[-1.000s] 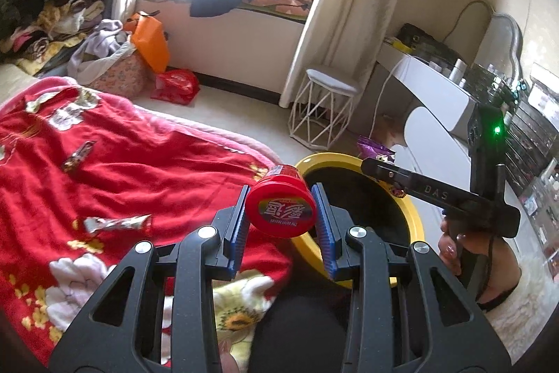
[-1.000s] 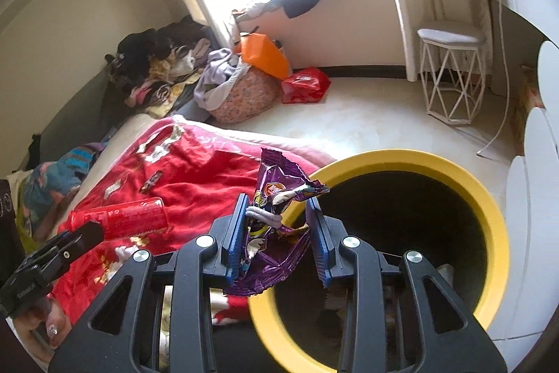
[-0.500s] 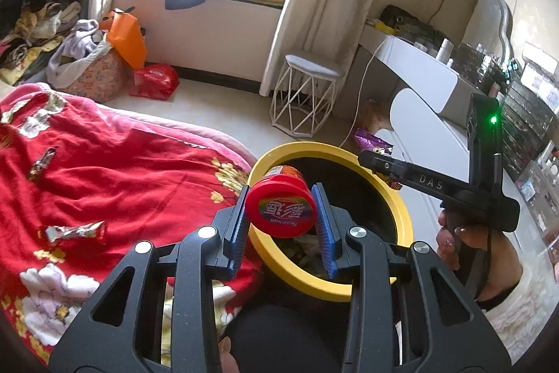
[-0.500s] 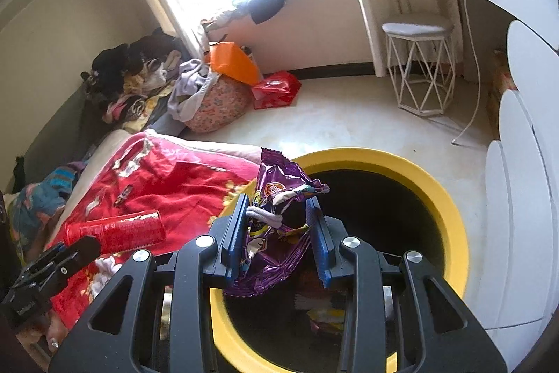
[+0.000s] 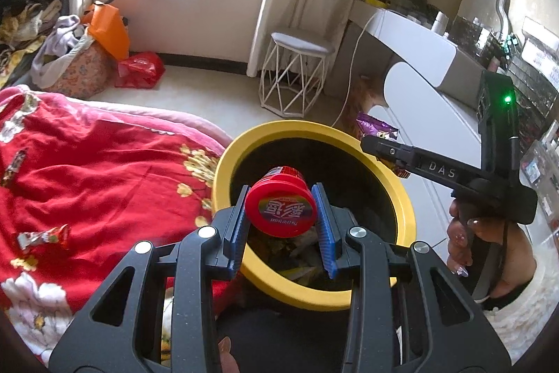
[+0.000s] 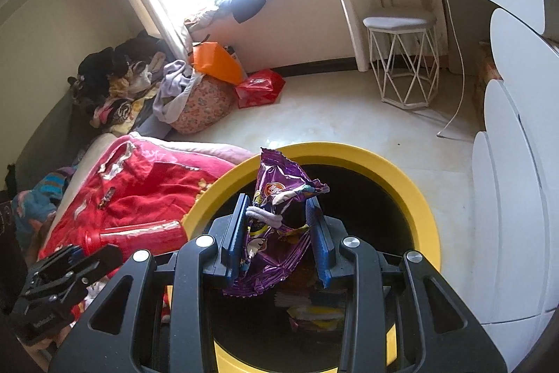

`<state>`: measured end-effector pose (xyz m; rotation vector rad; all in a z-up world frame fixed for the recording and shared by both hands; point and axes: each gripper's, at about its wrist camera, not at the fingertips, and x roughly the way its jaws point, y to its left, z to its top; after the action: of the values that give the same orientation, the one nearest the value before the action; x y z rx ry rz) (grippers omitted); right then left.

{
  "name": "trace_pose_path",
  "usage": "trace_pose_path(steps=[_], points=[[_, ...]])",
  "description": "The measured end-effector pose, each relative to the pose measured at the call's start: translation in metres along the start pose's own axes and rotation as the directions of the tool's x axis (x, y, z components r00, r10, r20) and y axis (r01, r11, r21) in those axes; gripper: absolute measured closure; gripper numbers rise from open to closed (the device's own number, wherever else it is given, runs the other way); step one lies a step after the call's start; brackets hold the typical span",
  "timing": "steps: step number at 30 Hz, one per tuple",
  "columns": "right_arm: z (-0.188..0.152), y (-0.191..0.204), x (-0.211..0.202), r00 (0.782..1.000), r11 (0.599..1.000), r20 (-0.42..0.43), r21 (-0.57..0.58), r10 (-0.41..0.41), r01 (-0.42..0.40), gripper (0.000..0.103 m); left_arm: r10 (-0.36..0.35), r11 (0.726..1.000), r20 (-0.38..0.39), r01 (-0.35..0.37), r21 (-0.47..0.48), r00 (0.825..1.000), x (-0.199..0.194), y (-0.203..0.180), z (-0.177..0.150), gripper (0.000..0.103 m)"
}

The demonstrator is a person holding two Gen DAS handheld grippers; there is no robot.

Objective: Collect trash
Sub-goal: 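Open both grippers to drop the can and wrapper into the bin, then move both open tools back toward the remaining candy wrappers on the bedspread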

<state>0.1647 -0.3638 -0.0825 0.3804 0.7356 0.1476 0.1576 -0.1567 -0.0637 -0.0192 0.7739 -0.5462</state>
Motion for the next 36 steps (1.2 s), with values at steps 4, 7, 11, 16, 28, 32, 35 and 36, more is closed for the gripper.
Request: trace_pose_path(steps=[4, 7, 11, 16, 28, 32, 35, 36], points=[[-0.001, -0.005, 0.002, 1.0, 1.0, -0.011, 0.009, 0.002, -0.002, 0.07, -0.018, 1.0, -0.019, 0.018, -0.002, 1.0, 0.012, -0.004, 0.0, 0.075], [-0.001, -0.009, 0.003, 1.0, 1.0, -0.017, 0.022, 0.003, -0.003, 0.068, -0.02, 1.0, -0.027, 0.02, 0.008, 0.999, 0.019, -0.007, 0.001, 0.075], [-0.001, -0.018, 0.003, 1.0, 0.998, -0.016, 0.062, 0.006, -0.005, 0.056, -0.007, 1.0, -0.029, 0.007, 0.005, 1.0, 0.022, -0.006, 0.002, 0.028], [-0.002, -0.018, 0.0, 1.0, 0.998, -0.005, 0.065, -0.01, 0.01, 0.045, 0.048, 0.999, -0.003, -0.048, 0.015, 0.999, 0.014, -0.002, 0.003, 0.011], [-0.003, 0.02, -0.009, 1.0, 0.998, 0.023, -0.056, 0.013, -0.012, 0.038, 0.114, 0.993, 0.051, -0.113, -0.019, 0.992, -0.011, 0.017, 0.002, 0.011], [-0.005, 0.034, -0.011, 0.999, 0.995, 0.027, -0.098, 0.022, -0.019, 0.037, 0.134, 0.99, 0.073, -0.131, -0.043, 0.988, -0.022, 0.026, 0.003, 0.011], [-0.006, 0.044, -0.012, 0.999, 0.992, 0.027, -0.124, 0.032, -0.029, 0.036, 0.148, 0.988, 0.087, -0.143, -0.058, 0.985, -0.03, 0.033, 0.003, 0.011], [-0.006, 0.047, -0.012, 0.999, 0.991, 0.026, -0.132, 0.036, -0.032, 0.036, 0.153, 0.987, 0.091, -0.148, -0.062, 0.984, -0.032, 0.036, 0.003, 0.011]])
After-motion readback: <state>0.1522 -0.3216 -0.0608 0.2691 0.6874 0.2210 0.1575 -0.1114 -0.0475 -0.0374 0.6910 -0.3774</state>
